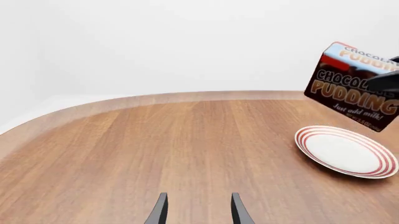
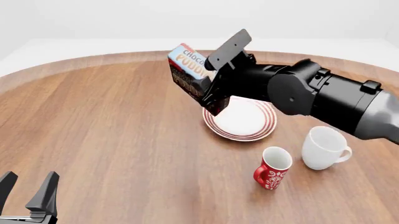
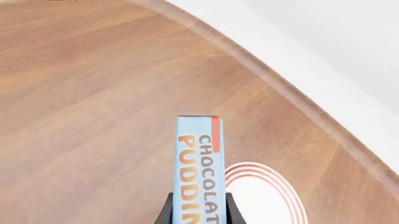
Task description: Put the chocolate pudding to the right of the plate.
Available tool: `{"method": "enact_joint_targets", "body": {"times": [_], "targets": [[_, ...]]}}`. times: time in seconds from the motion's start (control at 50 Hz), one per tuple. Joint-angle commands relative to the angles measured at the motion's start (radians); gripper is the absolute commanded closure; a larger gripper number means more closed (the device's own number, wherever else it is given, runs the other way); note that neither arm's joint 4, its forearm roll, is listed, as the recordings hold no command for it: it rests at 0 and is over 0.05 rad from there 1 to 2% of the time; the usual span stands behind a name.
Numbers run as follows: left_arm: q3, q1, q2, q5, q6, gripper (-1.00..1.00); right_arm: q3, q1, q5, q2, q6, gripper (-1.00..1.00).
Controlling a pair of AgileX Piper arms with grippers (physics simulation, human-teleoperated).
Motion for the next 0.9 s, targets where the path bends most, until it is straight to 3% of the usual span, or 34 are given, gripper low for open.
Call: {"method": "enact_joint_targets", "body": {"times": [0.02,0.34,0.4,0.64,0.82,0.9], "targets": [[0.0,0.0,0.0,0.0,0.0,-1.0,-0.142,-0.089,0.039,0.092,-0.002,1.0],[0.0,0.0,0.0,0.0,0.0,-1.0,-0.277,-0.274,0.059,0.191,0.001,1.0],[0.0,0.0,0.0,0.0,-0.001,-1.0,-0.288,-0.294,0.056,0.212,0.024,1.0],[0.0,0.001,-0.001,0.0,-0.002,-1.0,-0.269,-0.407,0.014,0.27,0.044,1.0],[0.0,0.001,-0.001,-0.001,-0.002,-1.0,-0.178,-0.498,-0.029,0.271,0.076,1.0],[0.0,0.001,-0.001,-0.001,-0.001,-1.0,-0.146,-0.539,-0.046,0.268,0.062,1.0]]}}
